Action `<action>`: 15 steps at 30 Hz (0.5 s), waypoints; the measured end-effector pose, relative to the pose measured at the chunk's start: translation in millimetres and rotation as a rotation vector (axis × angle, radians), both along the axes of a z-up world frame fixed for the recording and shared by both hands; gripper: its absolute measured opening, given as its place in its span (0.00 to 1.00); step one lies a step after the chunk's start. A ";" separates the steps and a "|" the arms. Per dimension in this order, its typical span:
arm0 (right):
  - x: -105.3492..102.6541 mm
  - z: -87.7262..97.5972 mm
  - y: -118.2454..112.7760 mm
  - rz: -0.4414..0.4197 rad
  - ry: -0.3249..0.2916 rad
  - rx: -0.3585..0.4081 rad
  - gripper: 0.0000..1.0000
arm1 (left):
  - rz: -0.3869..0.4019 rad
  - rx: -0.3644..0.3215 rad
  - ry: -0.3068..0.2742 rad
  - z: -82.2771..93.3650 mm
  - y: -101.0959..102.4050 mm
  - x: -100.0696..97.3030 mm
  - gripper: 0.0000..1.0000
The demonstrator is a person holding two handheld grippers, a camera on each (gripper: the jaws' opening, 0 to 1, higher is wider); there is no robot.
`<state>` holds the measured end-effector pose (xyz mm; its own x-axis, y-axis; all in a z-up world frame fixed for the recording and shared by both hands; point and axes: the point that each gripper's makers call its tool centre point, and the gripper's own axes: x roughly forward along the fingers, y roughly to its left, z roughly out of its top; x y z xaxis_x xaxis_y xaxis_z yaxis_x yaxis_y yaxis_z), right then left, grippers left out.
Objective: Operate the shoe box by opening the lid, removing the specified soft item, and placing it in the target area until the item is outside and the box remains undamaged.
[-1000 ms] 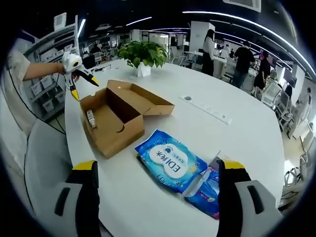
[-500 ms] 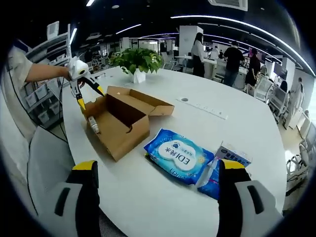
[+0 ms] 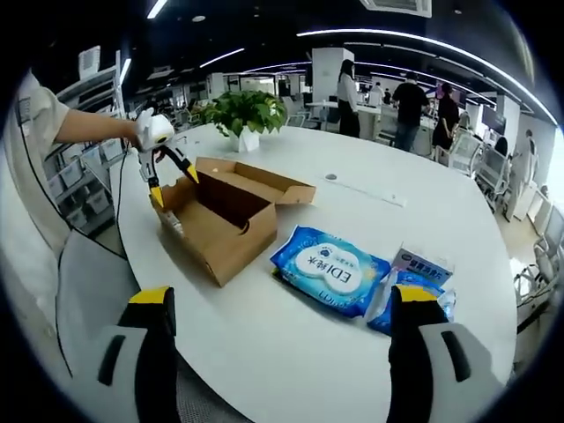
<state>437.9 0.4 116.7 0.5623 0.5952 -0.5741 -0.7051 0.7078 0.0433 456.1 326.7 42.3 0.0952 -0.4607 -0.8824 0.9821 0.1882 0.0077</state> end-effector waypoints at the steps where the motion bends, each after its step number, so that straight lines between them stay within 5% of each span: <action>1: -1.0 -1.6 -0.3 -0.001 0.004 -0.002 0.96 | -0.018 0.016 0.006 -3.2 0.3 -1.3 0.62; 15: -17.0 -19.0 -7.1 -0.040 0.052 -0.007 0.96 | -0.141 0.135 0.061 -31.1 2.5 -8.0 0.60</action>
